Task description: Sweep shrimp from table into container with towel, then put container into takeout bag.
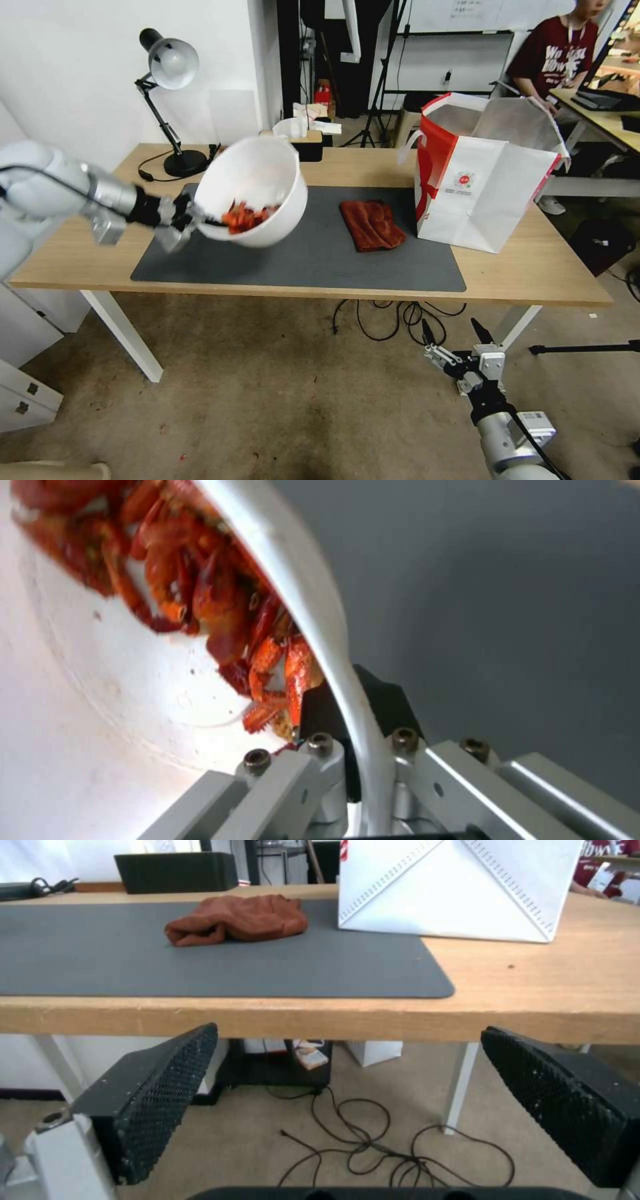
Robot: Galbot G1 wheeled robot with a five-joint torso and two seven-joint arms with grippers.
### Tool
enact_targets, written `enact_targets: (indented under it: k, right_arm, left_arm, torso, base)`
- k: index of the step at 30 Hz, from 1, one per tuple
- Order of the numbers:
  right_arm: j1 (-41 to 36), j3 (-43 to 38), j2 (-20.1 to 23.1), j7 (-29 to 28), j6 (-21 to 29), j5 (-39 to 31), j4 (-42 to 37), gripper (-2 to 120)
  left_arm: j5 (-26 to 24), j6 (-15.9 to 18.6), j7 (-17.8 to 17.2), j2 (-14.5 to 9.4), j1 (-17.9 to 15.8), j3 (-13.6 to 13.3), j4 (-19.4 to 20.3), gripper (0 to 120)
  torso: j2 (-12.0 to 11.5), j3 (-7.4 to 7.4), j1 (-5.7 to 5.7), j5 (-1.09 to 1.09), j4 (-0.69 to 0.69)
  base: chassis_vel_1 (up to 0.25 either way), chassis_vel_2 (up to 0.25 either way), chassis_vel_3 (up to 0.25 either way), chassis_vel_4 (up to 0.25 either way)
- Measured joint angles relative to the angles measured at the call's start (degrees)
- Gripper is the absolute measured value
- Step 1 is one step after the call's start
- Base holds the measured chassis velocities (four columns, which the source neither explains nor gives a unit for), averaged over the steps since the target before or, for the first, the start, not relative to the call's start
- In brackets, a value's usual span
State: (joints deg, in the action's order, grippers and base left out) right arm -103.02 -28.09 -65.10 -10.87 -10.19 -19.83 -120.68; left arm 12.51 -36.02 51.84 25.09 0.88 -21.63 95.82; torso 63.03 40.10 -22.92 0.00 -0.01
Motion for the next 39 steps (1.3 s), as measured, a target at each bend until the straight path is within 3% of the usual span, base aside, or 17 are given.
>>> enact_targets:
  k: [3, 6, 11, 13, 14, 17, 18, 21, 22, 26, 27, 30, 32, 34, 35, 38, 39]
  right_arm:
    - [-0.29, -0.48, -0.13, 0.07, -0.04, 0.00, -0.20, 100]
    - [-0.89, -1.03, -0.59, 0.30, -0.23, 0.17, -0.38, 100]
    - [-1.39, -1.14, -1.16, 0.54, -0.40, 0.68, -0.47, 100]
    - [-1.80, -1.21, -1.72, 0.82, -0.63, 1.18, -0.52, 100]
    - [-1.80, -1.21, -1.72, 0.82, -0.63, 1.18, -0.52, 100]
    - [-2.23, -1.45, -2.37, 1.05, -0.85, 1.69, -0.58, 100]
    - [-2.23, -1.45, -2.37, 1.05, -0.85, 1.69, -0.58, 100]
    - [-2.64, -1.66, -2.88, 1.28, -1.06, 2.29, -0.67, 100]
    - [-2.64, -1.66, -2.88, 1.28, -1.06, 2.29, -0.67, 100]
    - [-3.13, -1.90, -3.57, 1.58, -1.34, 2.80, -0.67, 100]
    - [-3.13, -1.90, -3.57, 1.58, -1.34, 2.80, -0.67, 100]
    - [-3.28, -1.93, -3.99, 1.75, -1.50, 3.12, -0.62, 100]
    - [-3.28, -1.92, -4.05, 1.78, -1.51, 3.18, -0.59, 100]
    - [-3.18, -1.77, -4.32, 1.85, -1.53, 3.58, -0.37, 100]
    - [-3.18, -1.77, -4.32, 1.85, -1.53, 3.58, -0.37, 100]
    - [-3.11, -1.67, -4.46, 1.96, -1.57, 3.84, -0.19, 100]
    - [-3.11, -1.67, -4.46, 1.96, -1.57, 3.84, -0.19, 100]
  left_arm:
    - [-0.14, 0.39, -0.01, 2.04, -2.62, -2.26, -1.29, 0]
    - [-0.54, 0.82, -0.54, 5.72, -6.79, -6.43, -3.76, 0]
    - [-0.58, 0.98, -0.65, 9.14, -9.53, -8.35, -5.75, 0]
    - [-0.56, 1.00, -1.07, 12.83, -12.16, -10.11, -8.23, 0]
    - [-0.56, 1.00, -1.07, 12.83, -12.16, -10.11, -8.23, 0]
    - [-0.54, 0.99, -1.83, 17.49, -14.96, -11.19, -12.28, 0]
    - [-0.54, 0.99, -1.83, 17.49, -14.96, -11.19, -12.28, 0]
    - [-0.38, 0.99, -2.87, 21.49, -18.16, -12.19, -16.47, 0]
    - [-0.38, 0.99, -2.87, 21.49, -18.16, -12.19, -16.47, 0]
    - [-0.16, 0.42, -4.24, 26.68, -22.43, -14.34, -24.18, 0]
    - [-0.16, 0.42, -4.24, 26.68, -22.43, -14.34, -24.18, 0]
    - [0.24, -0.53, -4.57, 31.39, -24.51, -14.99, -29.71, 0]
    - [0.39, -0.71, -4.74, 32.56, -24.81, -15.06, -30.65, 0]
    - [1.22, -1.51, -5.64, 37.21, -25.72, -15.09, -34.11, 0]
    - [1.22, -1.51, -5.64, 37.21, -25.72, -15.09, -34.11, 0]
    - [1.81, -1.97, -6.12, 41.19, -26.50, -15.01, -37.92, 0]
    - [1.81, -1.97, -6.12, 41.19, -26.50, -15.01, -37.92, 0]
  torso:
    - [0.00, 0.00, 0.00, 0.01, 0.01]
    - [0.00, 0.00, 0.00, 0.01, 0.01]
    - [0.00, 0.00, 0.00, 0.01, 0.00]
    - [0.00, 0.00, 0.00, 0.00, 0.00]
    - [0.00, 0.00, 0.00, 0.00, 0.00]
    - [0.00, 0.00, 0.00, -0.02, 0.01]
    - [0.00, 0.00, 0.00, -0.02, 0.01]
    - [0.00, 0.01, 0.00, 0.01, 0.01]
    - [0.00, 0.01, 0.00, 0.01, 0.01]
    - [0.00, 0.01, 0.00, -0.01, 0.01]
    - [0.00, 0.01, 0.00, -0.01, 0.01]
    - [0.00, 0.01, 0.00, 0.00, 0.03]
    - [0.00, 0.01, 0.00, 0.00, 0.03]
    - [0.00, 0.01, 0.00, 0.03, -0.03]
    - [0.00, 0.01, 0.00, 0.03, -0.03]
    - [-0.01, 0.01, 0.00, 0.02, -0.01]
    - [-0.01, 0.01, 0.00, 0.02, -0.01]
  base:
    - [0.000, 0.000, 0.000, 0.000]
    - [0.000, 0.000, 0.000, 0.000]
    - [0.000, 0.000, 0.000, 0.000]
    - [0.000, 0.000, 0.000, 0.000]
    - [0.000, 0.000, 0.000, 0.000]
    - [0.000, 0.000, 0.000, 0.000]
    - [0.000, 0.000, 0.000, 0.000]
    - [0.000, 0.000, 0.000, 0.000]
    - [0.000, 0.000, 0.000, 0.000]
    - [0.000, 0.000, 0.000, 0.000]
    - [0.000, 0.000, 0.000, 0.000]
    - [0.000, 0.000, 0.000, 0.000]
    - [0.000, 0.000, 0.000, 0.000]
    - [0.000, 0.000, 0.000, 0.000]
    - [0.000, 0.000, 0.000, 0.000]
    - [0.000, 0.000, 0.000, 0.000]
    - [0.000, 0.000, 0.000, 0.000]
